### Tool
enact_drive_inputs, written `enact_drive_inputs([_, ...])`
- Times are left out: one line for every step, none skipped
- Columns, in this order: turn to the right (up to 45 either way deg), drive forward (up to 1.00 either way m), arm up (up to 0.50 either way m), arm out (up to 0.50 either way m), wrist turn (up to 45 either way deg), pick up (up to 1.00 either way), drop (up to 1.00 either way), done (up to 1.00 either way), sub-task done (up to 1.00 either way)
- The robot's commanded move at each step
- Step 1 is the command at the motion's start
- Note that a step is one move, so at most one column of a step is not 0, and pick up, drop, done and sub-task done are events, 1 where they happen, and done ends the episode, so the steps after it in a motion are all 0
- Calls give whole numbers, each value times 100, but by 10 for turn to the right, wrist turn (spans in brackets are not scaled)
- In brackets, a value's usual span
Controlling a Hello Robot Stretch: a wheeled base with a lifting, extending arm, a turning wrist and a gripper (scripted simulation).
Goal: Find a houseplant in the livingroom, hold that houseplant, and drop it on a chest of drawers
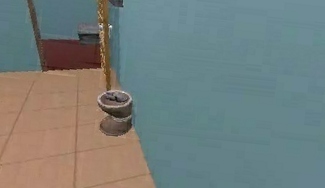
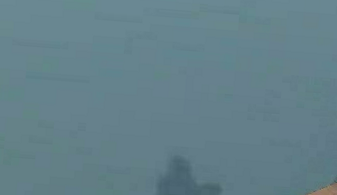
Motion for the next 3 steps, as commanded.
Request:
enact_drive_inputs([-300,0,0,0,0,0,0,0,0])
enact_drive_inputs([0,5,0,0,0,0,0,0,0])
enact_drive_inputs([60,0,0,0,0,0,0,0,0])
